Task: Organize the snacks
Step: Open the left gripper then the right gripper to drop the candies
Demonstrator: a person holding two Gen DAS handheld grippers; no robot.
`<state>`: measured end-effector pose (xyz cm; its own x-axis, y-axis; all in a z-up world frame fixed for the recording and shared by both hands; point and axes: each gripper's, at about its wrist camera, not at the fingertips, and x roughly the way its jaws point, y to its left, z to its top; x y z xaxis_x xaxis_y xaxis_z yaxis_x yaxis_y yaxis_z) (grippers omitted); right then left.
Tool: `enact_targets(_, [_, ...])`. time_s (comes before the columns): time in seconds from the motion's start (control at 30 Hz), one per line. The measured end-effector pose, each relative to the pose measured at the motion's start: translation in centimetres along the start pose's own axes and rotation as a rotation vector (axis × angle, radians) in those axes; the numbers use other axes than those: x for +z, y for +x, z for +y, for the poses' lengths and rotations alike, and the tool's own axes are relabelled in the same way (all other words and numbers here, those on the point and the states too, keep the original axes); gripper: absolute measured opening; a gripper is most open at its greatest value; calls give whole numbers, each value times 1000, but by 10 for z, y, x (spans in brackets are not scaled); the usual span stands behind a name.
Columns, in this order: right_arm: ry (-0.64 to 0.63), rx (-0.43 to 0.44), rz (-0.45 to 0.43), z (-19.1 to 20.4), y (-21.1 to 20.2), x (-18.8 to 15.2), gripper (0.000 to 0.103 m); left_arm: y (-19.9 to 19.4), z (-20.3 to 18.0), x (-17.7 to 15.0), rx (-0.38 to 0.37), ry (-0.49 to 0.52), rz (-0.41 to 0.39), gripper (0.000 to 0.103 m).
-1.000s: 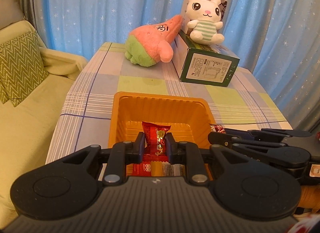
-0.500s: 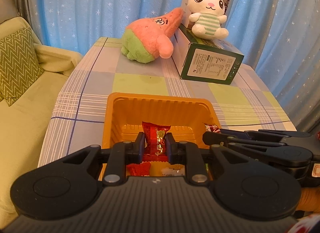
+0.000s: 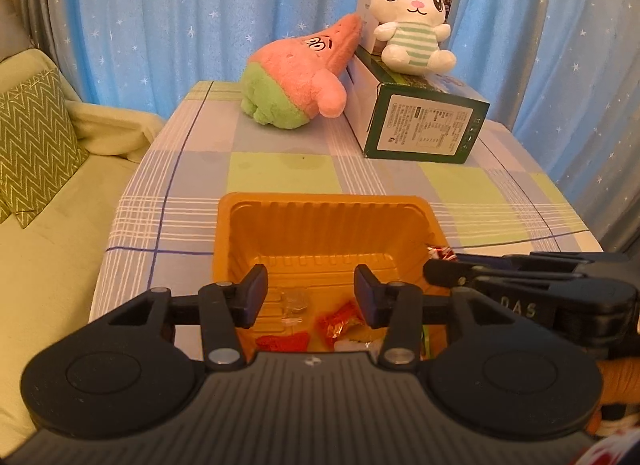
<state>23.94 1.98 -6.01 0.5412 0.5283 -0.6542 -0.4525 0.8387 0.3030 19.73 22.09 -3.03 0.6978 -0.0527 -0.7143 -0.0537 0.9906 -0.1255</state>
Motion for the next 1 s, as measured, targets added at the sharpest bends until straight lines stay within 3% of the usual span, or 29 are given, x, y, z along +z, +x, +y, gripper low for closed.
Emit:
enact_targets(0.6, [18, 17, -12, 5, -3, 7, 25, -16, 9, -12, 23, -6, -3, 58])
enact_targets(0.67, [22, 55, -25, 6, -3, 9, 25, -16, 9, -12, 22, -6, -5, 61])
enact_targets(0.7, [18, 87, -22, 7, -1, 9, 32, -16, 9, -12, 23, -6, -4, 64])
enact_targets(0.73, [13, 99, -15, 9, -1, 10, 50, -17, 9, -13, 23, -5, -2, 65])
enact_targets(0.77, [11, 101, -20, 10, -2, 11, 57, -18, 9, -13, 22, -3, -1, 65])
enact_targets(1.0, [62, 63, -45, 2, -25, 6, 60, -30, 11, -21, 30, -22, -13, 81])
